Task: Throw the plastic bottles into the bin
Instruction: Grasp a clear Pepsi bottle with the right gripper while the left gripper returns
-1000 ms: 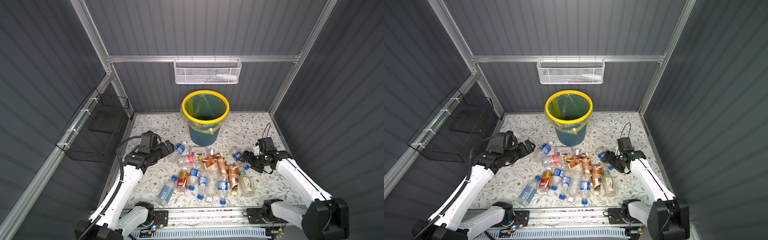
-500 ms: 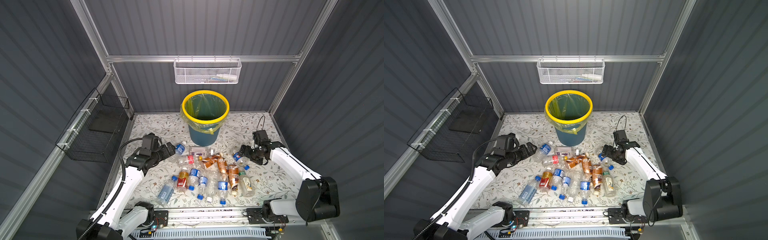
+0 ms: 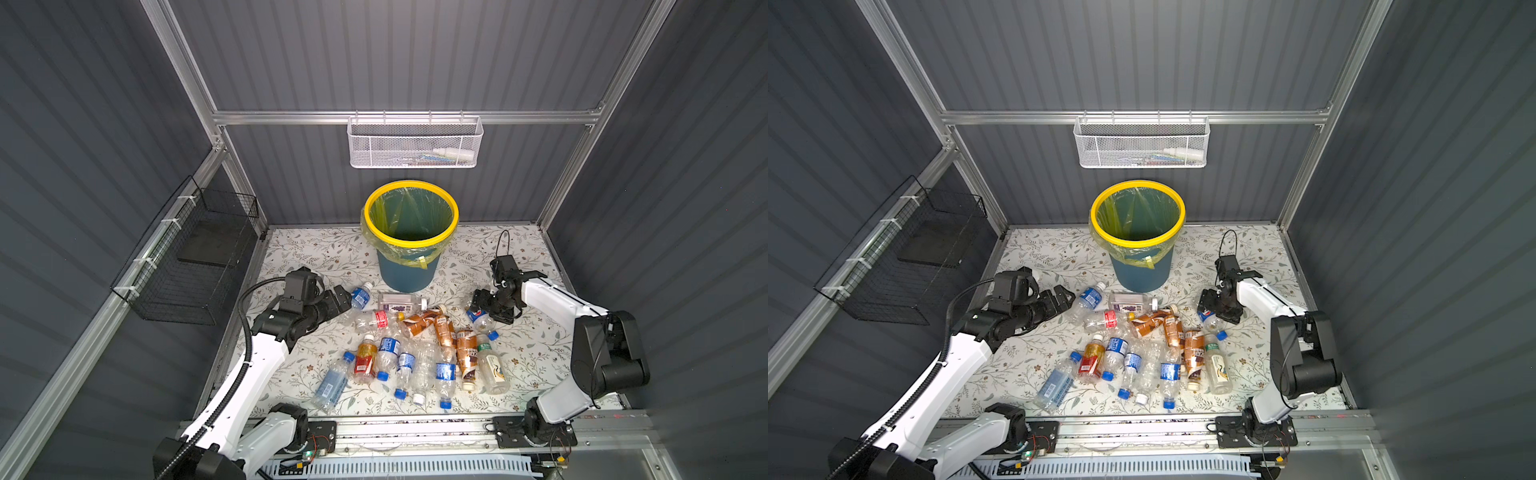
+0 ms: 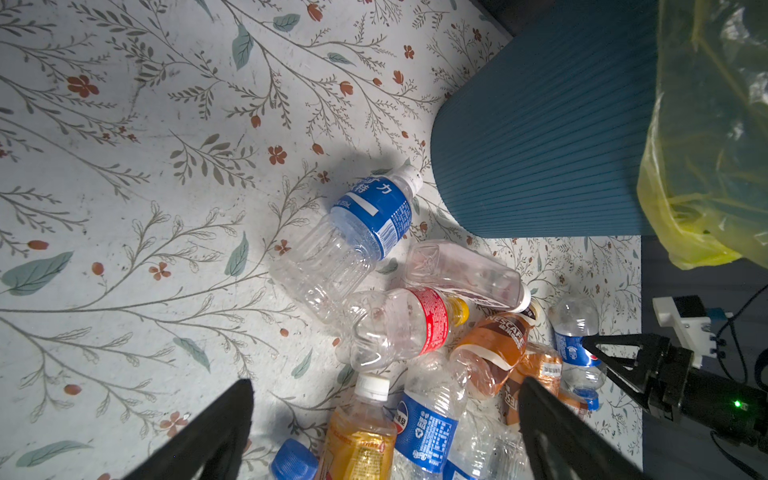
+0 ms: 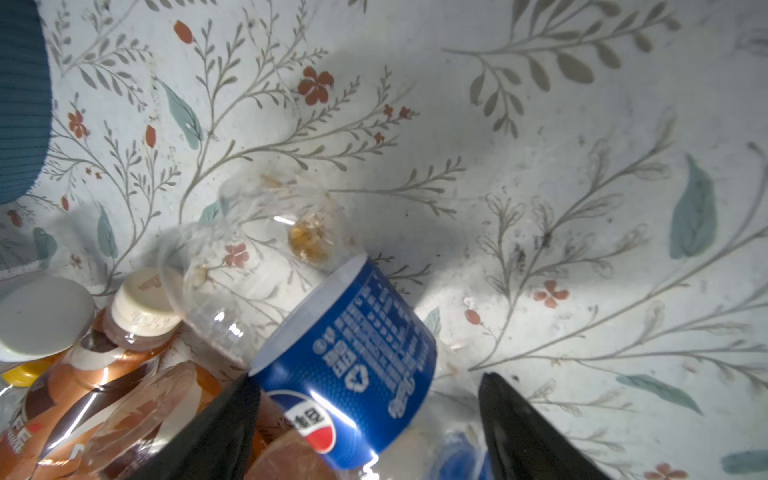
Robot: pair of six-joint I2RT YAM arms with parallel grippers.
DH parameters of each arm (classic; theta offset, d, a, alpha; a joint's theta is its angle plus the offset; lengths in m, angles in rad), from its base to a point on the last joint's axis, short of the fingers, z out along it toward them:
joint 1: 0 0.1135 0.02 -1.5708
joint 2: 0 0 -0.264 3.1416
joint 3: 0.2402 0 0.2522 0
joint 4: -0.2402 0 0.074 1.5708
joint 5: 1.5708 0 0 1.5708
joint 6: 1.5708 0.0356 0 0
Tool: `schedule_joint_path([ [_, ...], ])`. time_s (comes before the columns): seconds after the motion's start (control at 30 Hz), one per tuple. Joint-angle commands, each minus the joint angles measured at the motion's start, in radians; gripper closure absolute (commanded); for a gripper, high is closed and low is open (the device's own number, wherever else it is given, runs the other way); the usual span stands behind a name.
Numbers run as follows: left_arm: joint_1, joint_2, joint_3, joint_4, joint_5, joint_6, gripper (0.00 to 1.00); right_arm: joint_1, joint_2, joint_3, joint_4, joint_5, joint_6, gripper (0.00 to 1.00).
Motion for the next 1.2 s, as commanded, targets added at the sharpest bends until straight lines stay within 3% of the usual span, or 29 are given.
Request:
schedule_joint_path([
  [0.0, -0.001, -0.003, -0.012, 0.005, 0.013, -0.004, 0.01, -0.026, 0.012, -0.006, 0.004, 0.032, 0.018, 0.25],
  [0.17, -0.001, 0.001, -0.015, 0.006, 0.008, -0.001, 0.01, -0.133, -0.052, -0.102, 0.052, 0.004, 0.043, 0.41],
  [0.37, -0.001, 0.027, -0.018, 0.026, 0.017, -0.004, 0.0, -0.254, -0.175, -0.226, 0.083, -0.045, 0.047, 0.52],
  [0.6, -0.001, 0.05, -0.015, 0.036, 0.027, -0.006, 0.01, -0.314, -0.337, -0.287, 0.061, -0.079, 0.072, 0.56],
  [0.9, -0.001, 0.064, -0.006, 0.042, 0.042, -0.007, 0.01, -0.321, -0.479, -0.194, -0.032, -0.158, 0.109, 0.57],
  [0.97, -0.001, 0.062, -0.006, 0.042, 0.044, -0.005, 0.0, -0.321, -0.48, -0.164, -0.054, -0.162, 0.11, 0.54],
  [1.17, -0.001, 0.047, -0.012, 0.037, 0.039, -0.002, 0.0, -0.32, -0.425, -0.158, -0.079, -0.115, 0.11, 0.22],
])
